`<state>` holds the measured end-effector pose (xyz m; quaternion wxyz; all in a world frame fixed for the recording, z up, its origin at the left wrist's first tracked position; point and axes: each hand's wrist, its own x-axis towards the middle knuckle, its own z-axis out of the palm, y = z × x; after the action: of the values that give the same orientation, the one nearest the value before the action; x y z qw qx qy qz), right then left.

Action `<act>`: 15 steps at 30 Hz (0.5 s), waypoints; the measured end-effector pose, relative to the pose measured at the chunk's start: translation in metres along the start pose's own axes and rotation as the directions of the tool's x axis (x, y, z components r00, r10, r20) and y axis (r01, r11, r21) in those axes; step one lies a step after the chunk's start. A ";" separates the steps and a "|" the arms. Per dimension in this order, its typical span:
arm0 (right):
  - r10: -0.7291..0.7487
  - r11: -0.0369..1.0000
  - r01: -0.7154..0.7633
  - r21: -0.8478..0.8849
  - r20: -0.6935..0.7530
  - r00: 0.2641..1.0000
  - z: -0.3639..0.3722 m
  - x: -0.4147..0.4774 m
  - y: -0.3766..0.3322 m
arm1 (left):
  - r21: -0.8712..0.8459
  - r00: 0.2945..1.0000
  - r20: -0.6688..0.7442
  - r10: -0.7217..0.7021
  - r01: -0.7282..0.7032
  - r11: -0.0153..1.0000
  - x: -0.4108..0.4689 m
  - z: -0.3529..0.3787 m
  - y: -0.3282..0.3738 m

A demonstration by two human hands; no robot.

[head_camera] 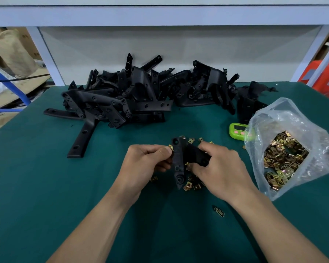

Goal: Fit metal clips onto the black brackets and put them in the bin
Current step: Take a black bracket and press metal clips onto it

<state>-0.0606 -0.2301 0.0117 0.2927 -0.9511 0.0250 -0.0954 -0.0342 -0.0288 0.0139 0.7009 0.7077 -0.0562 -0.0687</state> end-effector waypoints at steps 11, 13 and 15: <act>-0.007 0.999 0.004 0.035 0.093 0.996 -0.006 -0.004 -0.002 | 0.110 0.993 0.117 -0.027 0.014 0.994 -0.001 -0.014 0.006; -0.008 1.000 0.006 0.023 0.090 0.996 -0.006 -0.005 -0.003 | 0.097 0.991 0.126 -0.048 0.035 0.995 -0.002 -0.016 0.006; -0.008 1.000 0.007 0.013 0.089 0.996 -0.005 -0.006 -0.004 | 0.086 0.990 0.127 -0.058 0.047 0.995 -0.002 -0.017 0.005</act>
<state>-0.0675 -0.2290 0.0171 0.2991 -0.9527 0.0077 -0.0541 -0.0327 -0.0123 0.0195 0.6636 0.7316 -0.0857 -0.1307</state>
